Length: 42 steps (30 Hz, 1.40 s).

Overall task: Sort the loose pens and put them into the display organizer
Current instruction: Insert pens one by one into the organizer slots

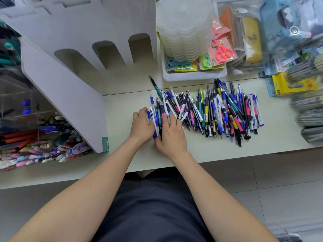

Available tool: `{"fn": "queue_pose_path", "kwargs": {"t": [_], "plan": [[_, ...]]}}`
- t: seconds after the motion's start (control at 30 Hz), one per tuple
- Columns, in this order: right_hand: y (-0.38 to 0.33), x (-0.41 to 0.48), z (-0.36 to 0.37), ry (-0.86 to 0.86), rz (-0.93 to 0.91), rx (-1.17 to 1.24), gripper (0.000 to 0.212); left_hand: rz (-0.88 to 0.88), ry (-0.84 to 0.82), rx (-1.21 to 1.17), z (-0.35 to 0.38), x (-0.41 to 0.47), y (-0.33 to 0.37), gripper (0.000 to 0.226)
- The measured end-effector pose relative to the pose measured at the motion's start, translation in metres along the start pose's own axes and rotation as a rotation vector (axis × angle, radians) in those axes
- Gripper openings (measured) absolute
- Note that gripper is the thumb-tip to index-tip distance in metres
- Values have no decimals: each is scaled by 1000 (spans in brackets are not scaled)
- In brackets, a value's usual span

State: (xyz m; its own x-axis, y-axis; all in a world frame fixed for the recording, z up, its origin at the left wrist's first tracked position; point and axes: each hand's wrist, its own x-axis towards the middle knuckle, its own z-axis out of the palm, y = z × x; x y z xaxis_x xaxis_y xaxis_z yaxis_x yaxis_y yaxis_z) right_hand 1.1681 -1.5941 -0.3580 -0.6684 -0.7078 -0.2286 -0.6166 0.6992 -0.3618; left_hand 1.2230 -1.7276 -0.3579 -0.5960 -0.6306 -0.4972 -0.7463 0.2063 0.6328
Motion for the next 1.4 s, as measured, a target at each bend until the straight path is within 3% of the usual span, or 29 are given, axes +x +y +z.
{"fn": "queue_pose_path", "kwargs": {"t": [0.13, 0.3, 0.4, 0.53, 0.63, 0.73, 0.83, 1.07, 1.27, 1.4], "plan": [[-8, -2, 1, 19, -39, 87, 74, 2, 78, 41, -4, 10, 3, 44], [-18, 5, 1, 44, 57, 161, 69, -45, 74, 67, -12, 22, 2, 50], [-24, 10, 3, -12, 13, 230, 66, -47, 44, 19, -15, 28, -1, 47], [-27, 19, -2, -54, 6, 310, 46, -46, 26, 7, -23, 32, -10, 45], [-26, 40, -10, 25, 55, 298, 38, -63, 0, -7, -29, 31, -14, 52], [-28, 78, -20, 55, 10, 214, 47, -88, -34, -43, -33, 30, -18, 59], [-34, 118, -30, -61, -60, 46, 61, -110, -62, -68, -35, 29, -22, 67], [-46, 154, -35, -73, -147, -216, 26, -138, -78, -80, -36, 23, -25, 72], [-45, 144, -33, 47, -117, 4, 29, -142, -89, -99, -34, 19, -28, 65], [-31, 101, -28, 88, 15, 167, 21, -159, -97, -149, -34, 18, -29, 62]]}}
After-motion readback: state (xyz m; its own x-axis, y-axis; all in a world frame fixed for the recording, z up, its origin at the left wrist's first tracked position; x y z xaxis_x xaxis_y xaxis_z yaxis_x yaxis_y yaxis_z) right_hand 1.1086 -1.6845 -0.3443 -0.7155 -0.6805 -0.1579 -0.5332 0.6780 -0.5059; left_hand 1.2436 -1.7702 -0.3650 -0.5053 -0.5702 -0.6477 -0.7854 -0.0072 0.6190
